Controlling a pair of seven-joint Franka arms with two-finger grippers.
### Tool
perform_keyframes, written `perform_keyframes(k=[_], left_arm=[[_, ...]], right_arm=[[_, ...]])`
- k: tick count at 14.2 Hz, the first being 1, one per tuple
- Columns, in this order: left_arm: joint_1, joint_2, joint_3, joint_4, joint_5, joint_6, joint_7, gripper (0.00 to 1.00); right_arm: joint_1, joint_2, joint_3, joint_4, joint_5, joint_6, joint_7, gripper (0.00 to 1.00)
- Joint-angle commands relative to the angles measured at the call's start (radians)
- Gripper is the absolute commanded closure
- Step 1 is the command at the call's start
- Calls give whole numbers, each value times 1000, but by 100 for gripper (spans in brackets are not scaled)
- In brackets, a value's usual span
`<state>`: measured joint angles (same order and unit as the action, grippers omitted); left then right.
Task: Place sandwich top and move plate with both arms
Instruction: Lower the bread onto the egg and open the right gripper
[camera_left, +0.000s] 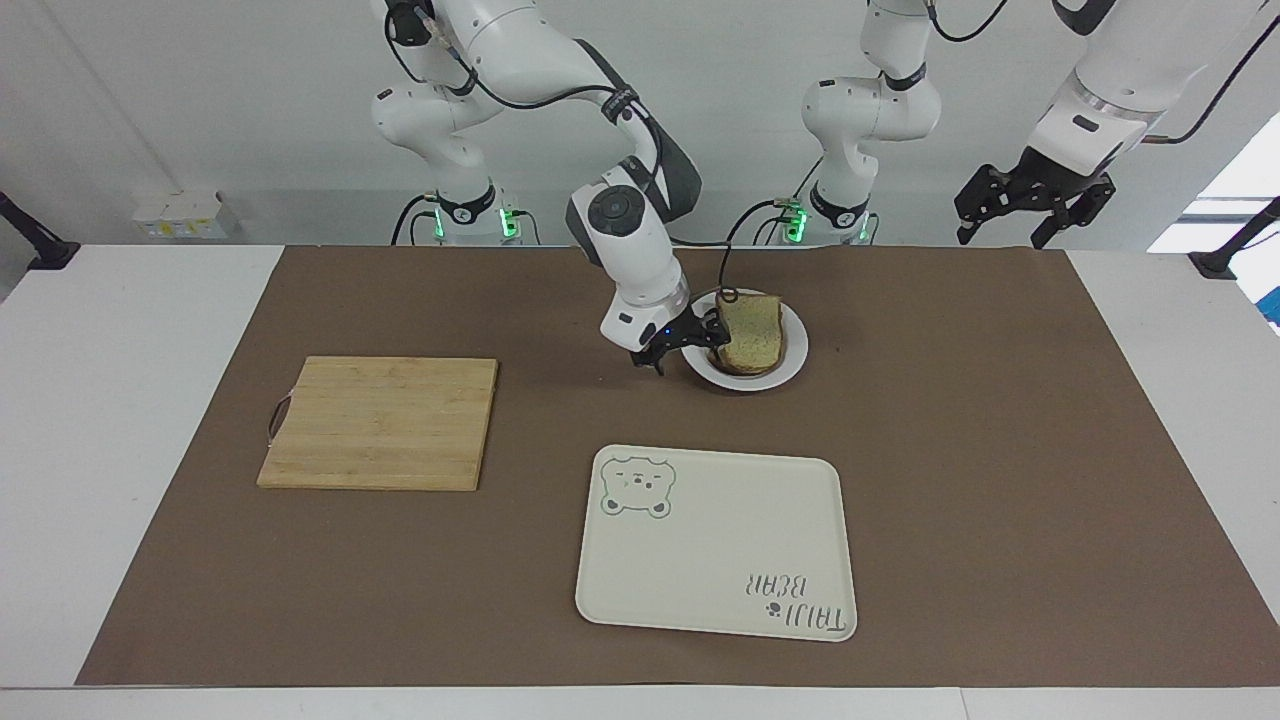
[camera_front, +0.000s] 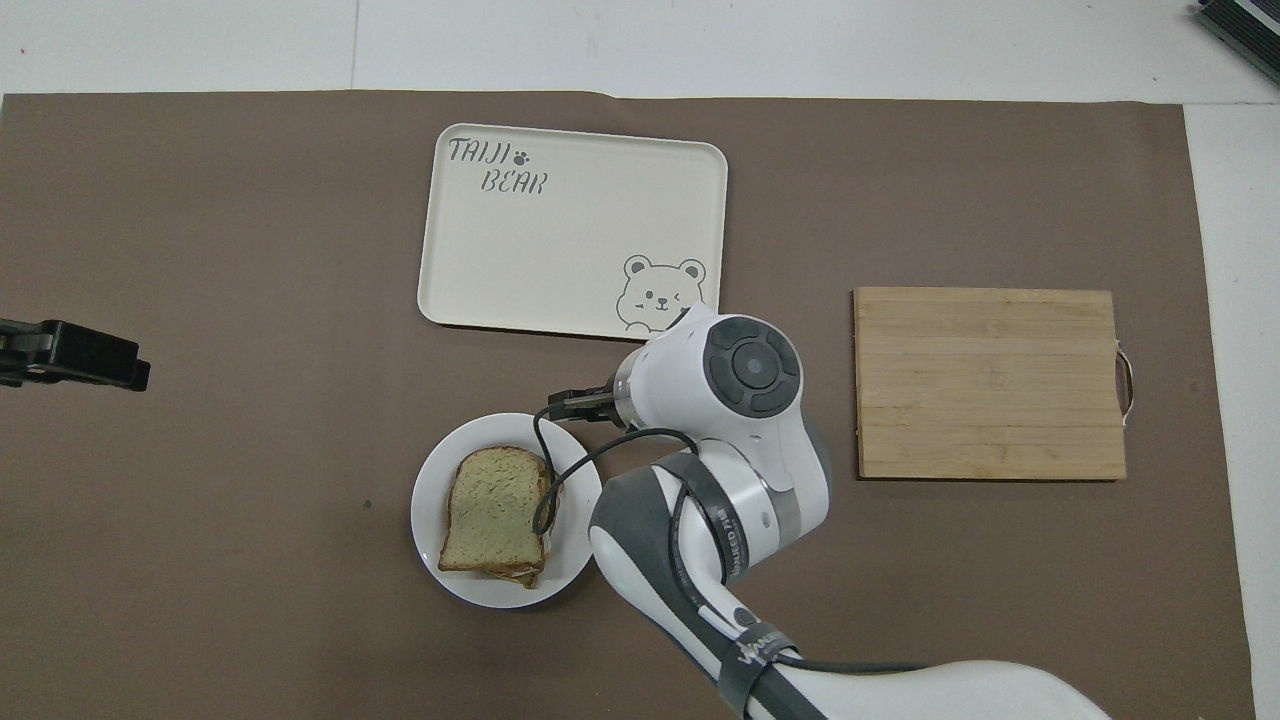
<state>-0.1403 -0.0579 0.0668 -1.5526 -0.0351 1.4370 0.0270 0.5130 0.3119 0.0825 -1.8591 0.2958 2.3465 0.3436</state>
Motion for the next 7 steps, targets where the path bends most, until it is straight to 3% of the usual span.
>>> perform_keyframes(k=[1, 4, 7], left_arm=[[4, -23, -4, -23, 6, -1, -7, 0], [4, -23, -4, -23, 6, -1, -7, 0], [4, -23, -4, -23, 6, -1, -7, 0]], right_arm=[[-74, -60, 5, -11, -66, -35, -6, 0], [-158, -128, 6, -8, -200, -87, -8, 0], [-206, -166, 3, 27, -233, -205, -5, 0]])
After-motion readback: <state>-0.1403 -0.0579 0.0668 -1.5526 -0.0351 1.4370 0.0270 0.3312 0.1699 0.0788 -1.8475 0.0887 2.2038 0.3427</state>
